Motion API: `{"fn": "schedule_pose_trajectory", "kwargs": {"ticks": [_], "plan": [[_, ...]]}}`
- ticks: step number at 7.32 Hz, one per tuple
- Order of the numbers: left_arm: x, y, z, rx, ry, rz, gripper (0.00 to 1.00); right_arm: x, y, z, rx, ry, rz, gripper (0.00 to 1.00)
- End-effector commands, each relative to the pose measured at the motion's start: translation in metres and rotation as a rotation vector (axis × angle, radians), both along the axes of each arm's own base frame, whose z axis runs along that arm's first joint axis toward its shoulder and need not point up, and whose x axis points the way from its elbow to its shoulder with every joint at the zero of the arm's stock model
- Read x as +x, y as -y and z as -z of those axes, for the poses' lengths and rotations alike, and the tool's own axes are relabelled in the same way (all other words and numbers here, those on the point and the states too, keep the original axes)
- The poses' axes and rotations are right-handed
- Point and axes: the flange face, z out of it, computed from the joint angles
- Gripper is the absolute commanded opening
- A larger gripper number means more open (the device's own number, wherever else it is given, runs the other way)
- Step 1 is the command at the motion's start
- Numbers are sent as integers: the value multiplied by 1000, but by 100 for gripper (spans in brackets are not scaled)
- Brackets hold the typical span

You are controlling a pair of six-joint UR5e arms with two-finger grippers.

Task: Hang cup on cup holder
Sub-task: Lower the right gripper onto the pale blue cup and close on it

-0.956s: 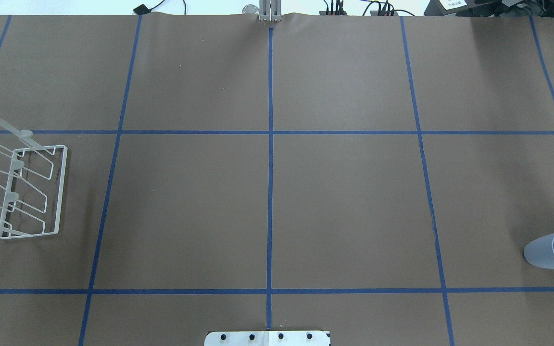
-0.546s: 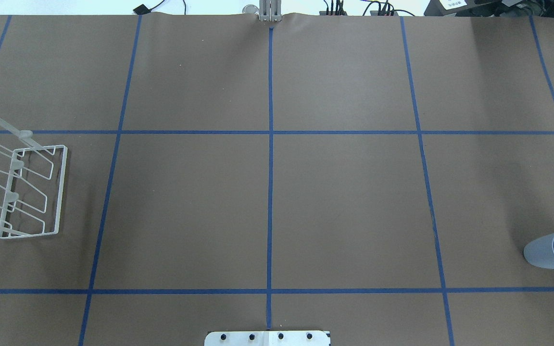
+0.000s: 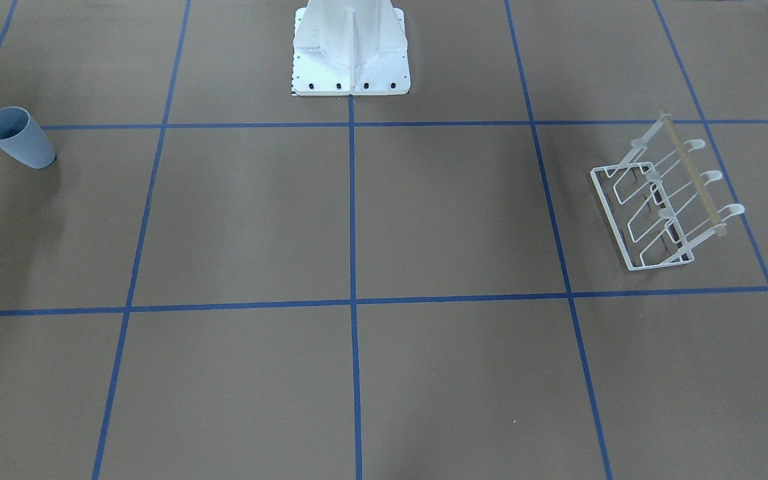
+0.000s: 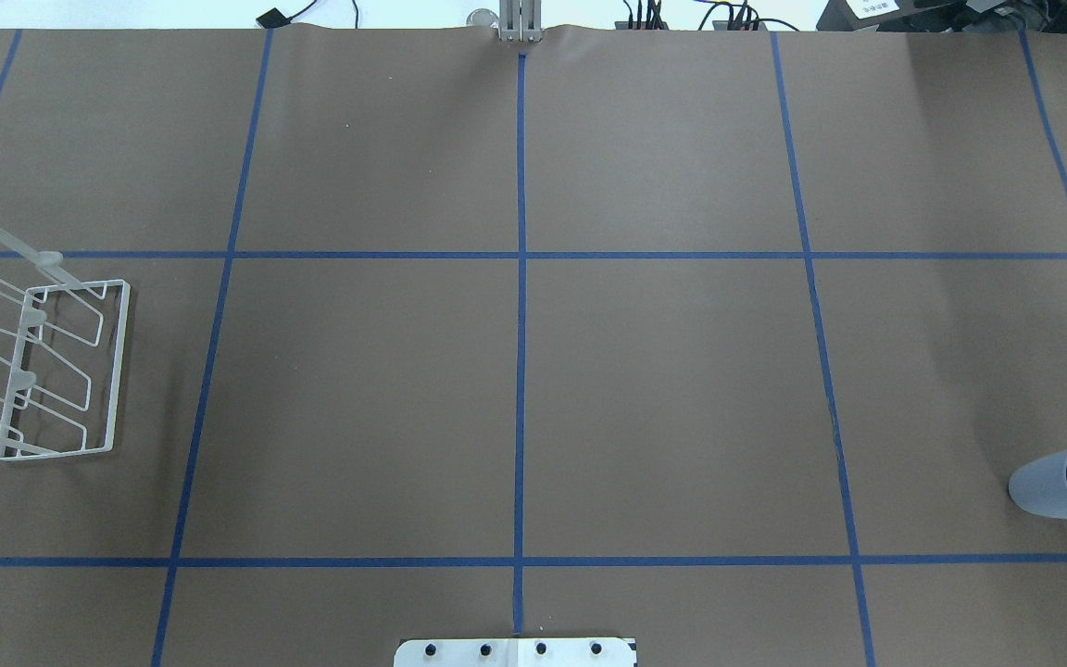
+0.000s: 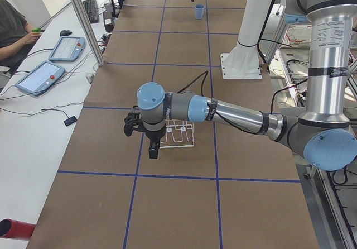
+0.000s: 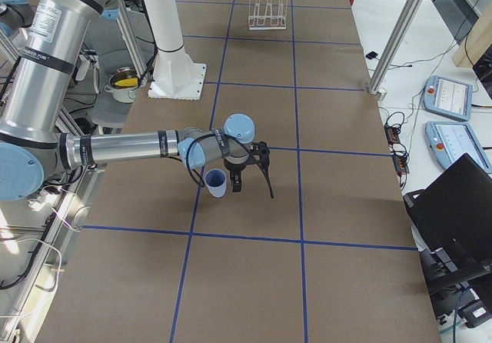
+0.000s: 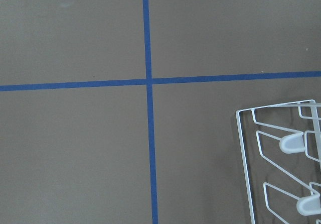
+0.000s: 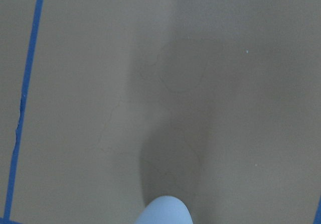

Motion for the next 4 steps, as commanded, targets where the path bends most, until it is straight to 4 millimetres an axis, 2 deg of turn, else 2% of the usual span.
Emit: {"fn": "schedule_pose_trajectory", "kwargs": {"ticks": [1,2,4], "plan": [[0,-10,6,11,-2,0,99,-21,-17,-10,9,-28,72,99],[0,-12,11,16,0,2,99,-31,-19,-13,35,-65,93,99],[0,-12,15,26,0,2,99,-30,-19,-21,30,-79,94,99]]}}
